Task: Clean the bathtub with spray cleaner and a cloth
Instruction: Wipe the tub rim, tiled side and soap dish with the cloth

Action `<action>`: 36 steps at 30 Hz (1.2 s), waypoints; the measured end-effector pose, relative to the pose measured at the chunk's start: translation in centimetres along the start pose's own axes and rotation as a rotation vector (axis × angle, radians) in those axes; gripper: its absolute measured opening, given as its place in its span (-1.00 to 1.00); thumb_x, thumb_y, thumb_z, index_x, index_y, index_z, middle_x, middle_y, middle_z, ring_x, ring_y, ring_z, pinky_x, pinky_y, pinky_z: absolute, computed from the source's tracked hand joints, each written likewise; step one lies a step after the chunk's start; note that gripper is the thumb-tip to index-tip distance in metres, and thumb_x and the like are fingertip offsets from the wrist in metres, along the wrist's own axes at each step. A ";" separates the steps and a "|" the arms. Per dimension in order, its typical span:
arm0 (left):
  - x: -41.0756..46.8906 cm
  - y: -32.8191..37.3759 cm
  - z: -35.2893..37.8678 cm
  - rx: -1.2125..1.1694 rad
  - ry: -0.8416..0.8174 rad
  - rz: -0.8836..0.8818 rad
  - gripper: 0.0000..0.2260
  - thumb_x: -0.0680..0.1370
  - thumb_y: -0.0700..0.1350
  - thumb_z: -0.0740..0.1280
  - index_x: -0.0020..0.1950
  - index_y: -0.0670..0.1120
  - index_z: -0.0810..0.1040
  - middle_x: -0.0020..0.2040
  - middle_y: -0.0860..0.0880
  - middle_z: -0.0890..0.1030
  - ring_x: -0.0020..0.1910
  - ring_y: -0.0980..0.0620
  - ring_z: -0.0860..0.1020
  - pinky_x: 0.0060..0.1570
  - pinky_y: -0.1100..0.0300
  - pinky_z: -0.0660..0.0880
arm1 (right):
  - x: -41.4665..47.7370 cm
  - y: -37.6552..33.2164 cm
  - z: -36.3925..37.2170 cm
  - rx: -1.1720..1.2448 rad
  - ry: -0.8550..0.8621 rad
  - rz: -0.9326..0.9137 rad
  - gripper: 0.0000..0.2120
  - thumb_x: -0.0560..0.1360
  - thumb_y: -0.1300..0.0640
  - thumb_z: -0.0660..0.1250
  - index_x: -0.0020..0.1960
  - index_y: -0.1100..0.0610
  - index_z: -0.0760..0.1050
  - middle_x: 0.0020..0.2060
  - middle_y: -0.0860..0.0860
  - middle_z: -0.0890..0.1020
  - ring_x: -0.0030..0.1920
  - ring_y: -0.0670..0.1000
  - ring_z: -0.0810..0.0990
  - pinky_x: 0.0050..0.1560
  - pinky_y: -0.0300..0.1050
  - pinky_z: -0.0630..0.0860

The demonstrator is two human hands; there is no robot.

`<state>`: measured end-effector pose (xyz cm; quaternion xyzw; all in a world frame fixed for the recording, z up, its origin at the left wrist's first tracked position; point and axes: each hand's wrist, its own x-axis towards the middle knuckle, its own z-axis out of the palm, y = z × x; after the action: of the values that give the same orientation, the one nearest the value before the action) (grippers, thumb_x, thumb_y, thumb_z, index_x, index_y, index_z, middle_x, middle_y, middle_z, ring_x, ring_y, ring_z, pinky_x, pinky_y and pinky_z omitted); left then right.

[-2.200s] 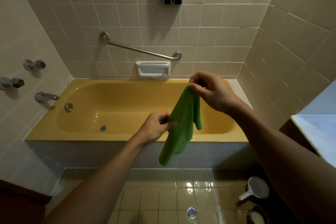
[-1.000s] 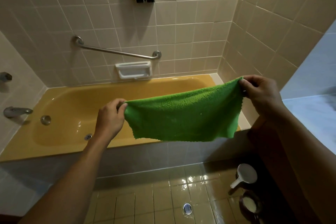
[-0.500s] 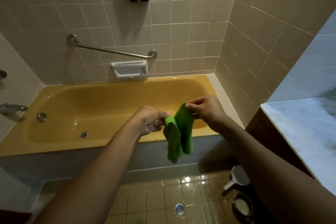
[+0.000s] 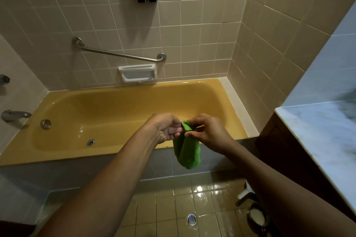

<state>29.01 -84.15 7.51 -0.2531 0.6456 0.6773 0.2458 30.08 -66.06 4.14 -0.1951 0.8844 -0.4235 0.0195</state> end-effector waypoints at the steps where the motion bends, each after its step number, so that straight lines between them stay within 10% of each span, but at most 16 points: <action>1: -0.3 0.1 -0.2 0.012 -0.013 0.000 -0.85 0.65 -0.32 0.24 -0.07 -0.17 0.55 -0.23 -0.10 0.68 -0.30 0.02 0.68 -0.21 0.18 0.49 | 0.0 0.1 0.2 -0.018 0.043 -0.018 -0.73 0.49 0.13 0.52 0.18 0.08 0.69 -0.03 -0.13 0.66 -0.05 -0.13 0.65 0.03 -0.12 0.66; 11: -0.9 -0.4 -3.8 0.647 -0.141 0.551 -0.50 0.53 -0.36 0.42 0.33 0.15 0.54 0.41 0.07 0.47 0.40 0.10 0.36 0.31 -0.01 0.44 | 0.2 -2.9 -3.1 0.422 -0.043 0.070 -0.85 0.63 0.25 0.30 0.09 0.20 0.64 -0.11 0.05 0.70 -0.03 0.06 0.69 0.07 0.03 0.66; 17: 0.9 -2.1 -4.3 0.690 -0.326 0.579 -0.83 0.56 -0.06 0.47 0.14 0.02 0.66 0.06 0.00 0.66 0.11 0.00 0.61 0.14 0.05 0.59 | 0.1 -3.8 -7.0 0.462 -0.072 0.024 -0.82 0.54 0.13 0.33 0.06 0.21 0.62 -0.08 0.12 0.66 -0.04 0.10 0.65 0.06 0.01 0.63; 22: 2.7 -2.8 -6.0 1.079 -0.024 0.744 -0.78 0.62 0.19 0.32 -0.12 0.12 0.58 -0.04 0.13 0.55 0.04 0.13 0.47 0.14 -0.04 0.22 | -0.3 -1.7 -9.3 0.445 0.035 0.096 -0.73 0.56 0.13 0.34 0.07 0.37 0.57 -0.14 0.18 0.57 -0.11 0.14 0.53 -0.01 0.09 0.51; 36: 3.0 0.1 -6.6 0.328 -0.104 0.820 -0.75 0.54 -0.26 0.49 0.11 -0.01 0.53 -0.05 -0.06 0.65 -0.07 0.01 0.62 -0.07 0.09 0.60 | -1.6 0.3 -6.7 0.159 0.431 0.311 -0.91 0.61 0.28 0.36 0.04 0.18 0.63 -0.10 0.20 0.69 -0.09 0.14 0.67 0.01 0.02 0.64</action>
<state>26.86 -90.73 5.40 0.1009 0.7784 0.6191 0.0260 30.13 -60.36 7.99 0.0400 0.8515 -0.5152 -0.0891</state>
